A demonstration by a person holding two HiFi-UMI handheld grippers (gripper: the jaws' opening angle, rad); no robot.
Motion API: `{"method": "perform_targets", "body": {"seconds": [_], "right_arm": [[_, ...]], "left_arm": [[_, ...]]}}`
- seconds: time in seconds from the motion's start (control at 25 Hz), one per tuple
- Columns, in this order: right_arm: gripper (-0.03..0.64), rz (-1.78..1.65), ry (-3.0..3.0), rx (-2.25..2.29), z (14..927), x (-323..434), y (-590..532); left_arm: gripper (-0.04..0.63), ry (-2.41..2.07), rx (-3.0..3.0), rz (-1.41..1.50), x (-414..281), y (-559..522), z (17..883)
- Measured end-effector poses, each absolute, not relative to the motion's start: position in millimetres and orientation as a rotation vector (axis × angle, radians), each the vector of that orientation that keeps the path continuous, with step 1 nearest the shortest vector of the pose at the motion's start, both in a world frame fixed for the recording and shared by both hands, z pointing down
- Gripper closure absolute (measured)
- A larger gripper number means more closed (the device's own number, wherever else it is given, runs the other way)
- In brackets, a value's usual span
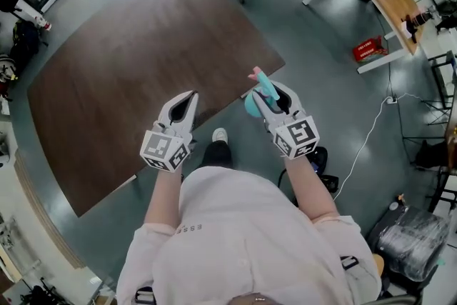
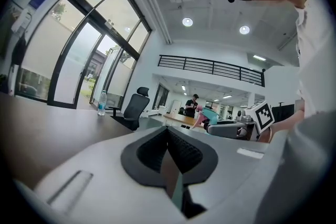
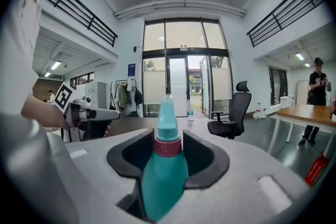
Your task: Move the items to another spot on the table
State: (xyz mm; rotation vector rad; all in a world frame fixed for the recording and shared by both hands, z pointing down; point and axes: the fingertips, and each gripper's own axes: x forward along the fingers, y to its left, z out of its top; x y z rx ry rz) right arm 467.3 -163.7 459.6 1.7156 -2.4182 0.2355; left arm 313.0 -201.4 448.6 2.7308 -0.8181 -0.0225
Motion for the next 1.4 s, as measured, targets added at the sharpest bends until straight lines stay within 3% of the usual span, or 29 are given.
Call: {"method": "perform_targets", "body": {"seconds": [0.64, 1.4], "right_arm": [[0.456, 0.258, -2.485, 1.618, 471, 520, -320], [0.456, 0.201, -2.688, 1.223, 534, 517, -436]], "left_arm": [[0.588, -0.935, 2.726, 0.029, 371, -324, 449], [0.588, -1.369, 2.463, -0.019, 358, -399, 503]]}}
